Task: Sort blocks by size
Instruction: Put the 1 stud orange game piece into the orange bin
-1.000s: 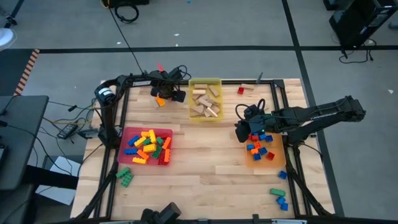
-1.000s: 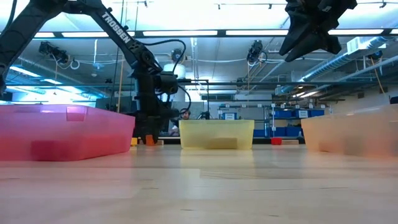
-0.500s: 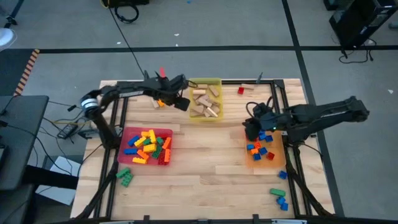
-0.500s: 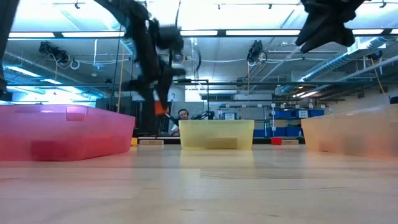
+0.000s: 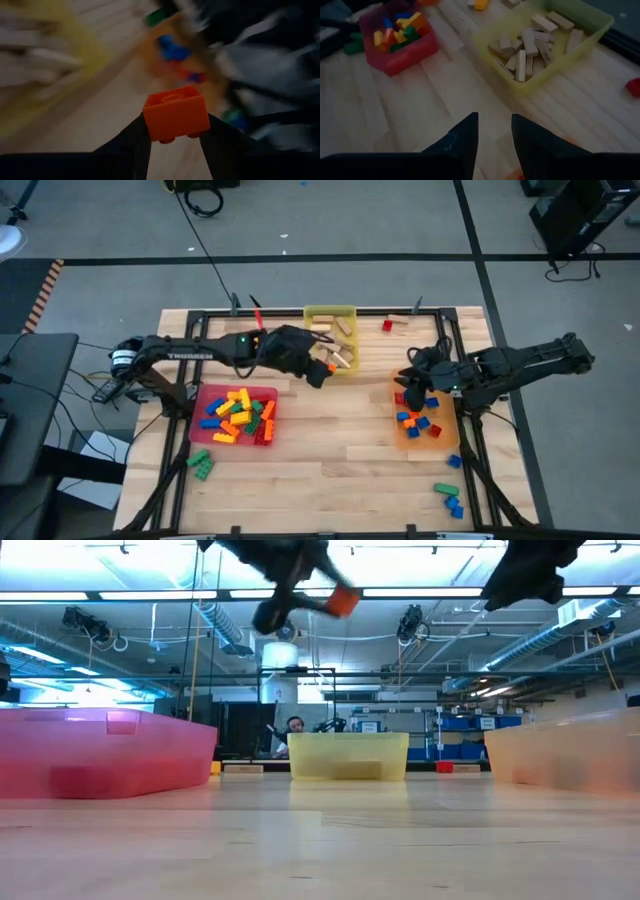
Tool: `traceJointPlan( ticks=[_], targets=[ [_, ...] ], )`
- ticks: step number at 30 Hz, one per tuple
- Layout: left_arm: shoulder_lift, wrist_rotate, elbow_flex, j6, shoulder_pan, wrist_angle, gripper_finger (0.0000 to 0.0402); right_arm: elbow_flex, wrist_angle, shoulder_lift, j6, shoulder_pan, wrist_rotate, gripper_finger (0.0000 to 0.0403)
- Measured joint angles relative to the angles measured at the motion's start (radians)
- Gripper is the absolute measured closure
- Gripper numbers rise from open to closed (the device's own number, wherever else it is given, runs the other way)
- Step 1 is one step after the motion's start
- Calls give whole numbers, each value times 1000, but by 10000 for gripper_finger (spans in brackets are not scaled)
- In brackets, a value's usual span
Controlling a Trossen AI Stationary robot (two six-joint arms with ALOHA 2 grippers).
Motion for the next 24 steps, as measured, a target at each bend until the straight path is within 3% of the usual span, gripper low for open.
traceJointPlan(
  ticks=[6, 14, 24],
  targets=[
    [10, 12, 0, -79, -42, 208, 243, -1, 112, 53, -169, 10, -4, 242],
    [11, 23, 0, -124, -55, 347, 243, -1, 500, 106, -586, 46, -7, 171],
    [12, 52, 0, -122, -71, 512, 243, -1, 790, 197, -803, 15, -1, 96]
  ],
)
